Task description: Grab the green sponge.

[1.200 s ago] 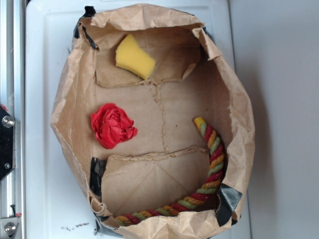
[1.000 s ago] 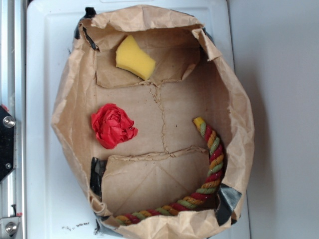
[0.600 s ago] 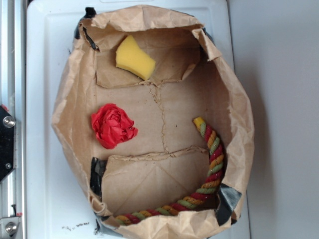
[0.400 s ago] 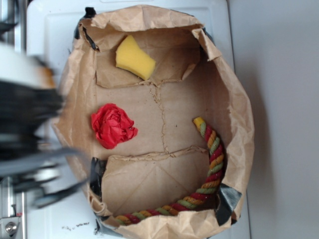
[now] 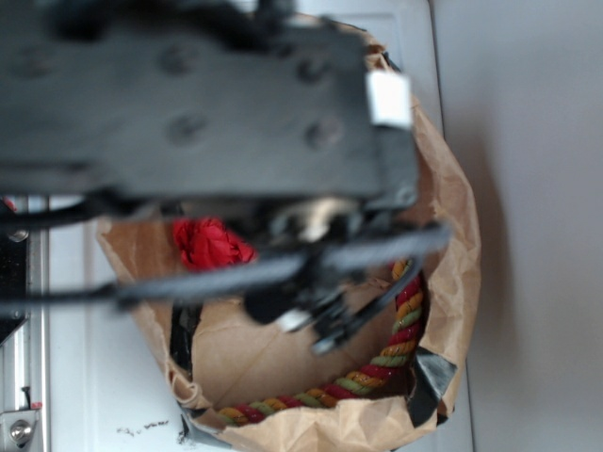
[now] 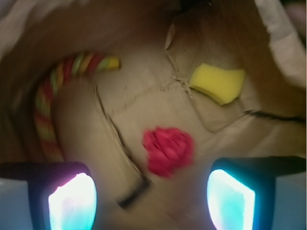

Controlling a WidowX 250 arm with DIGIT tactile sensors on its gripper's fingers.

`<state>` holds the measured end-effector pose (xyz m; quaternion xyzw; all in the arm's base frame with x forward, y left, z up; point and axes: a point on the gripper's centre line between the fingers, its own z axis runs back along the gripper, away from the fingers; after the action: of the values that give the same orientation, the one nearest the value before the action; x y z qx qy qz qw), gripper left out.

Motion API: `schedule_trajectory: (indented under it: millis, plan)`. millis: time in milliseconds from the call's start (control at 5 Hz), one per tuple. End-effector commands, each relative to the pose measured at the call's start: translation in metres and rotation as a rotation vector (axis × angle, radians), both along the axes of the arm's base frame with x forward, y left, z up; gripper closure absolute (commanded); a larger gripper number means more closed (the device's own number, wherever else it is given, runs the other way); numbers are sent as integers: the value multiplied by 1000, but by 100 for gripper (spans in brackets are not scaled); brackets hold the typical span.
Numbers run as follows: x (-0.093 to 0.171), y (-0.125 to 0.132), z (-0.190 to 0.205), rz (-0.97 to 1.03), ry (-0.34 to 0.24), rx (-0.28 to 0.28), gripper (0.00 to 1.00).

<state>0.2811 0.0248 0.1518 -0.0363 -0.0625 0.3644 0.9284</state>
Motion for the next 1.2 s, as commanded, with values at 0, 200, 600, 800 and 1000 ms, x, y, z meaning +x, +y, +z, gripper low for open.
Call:
schedule_trajectory:
  millis: [0,200,600,800,1000]
  plan:
    - [15,28,4,389,-109,18,0]
    - [22,35,-4,439,-96,33,0]
    - [23,44,-6,441,-74,43,0]
    - [23,44,-6,441,-74,43,0]
    - [23,44,-6,441,-74,43,0]
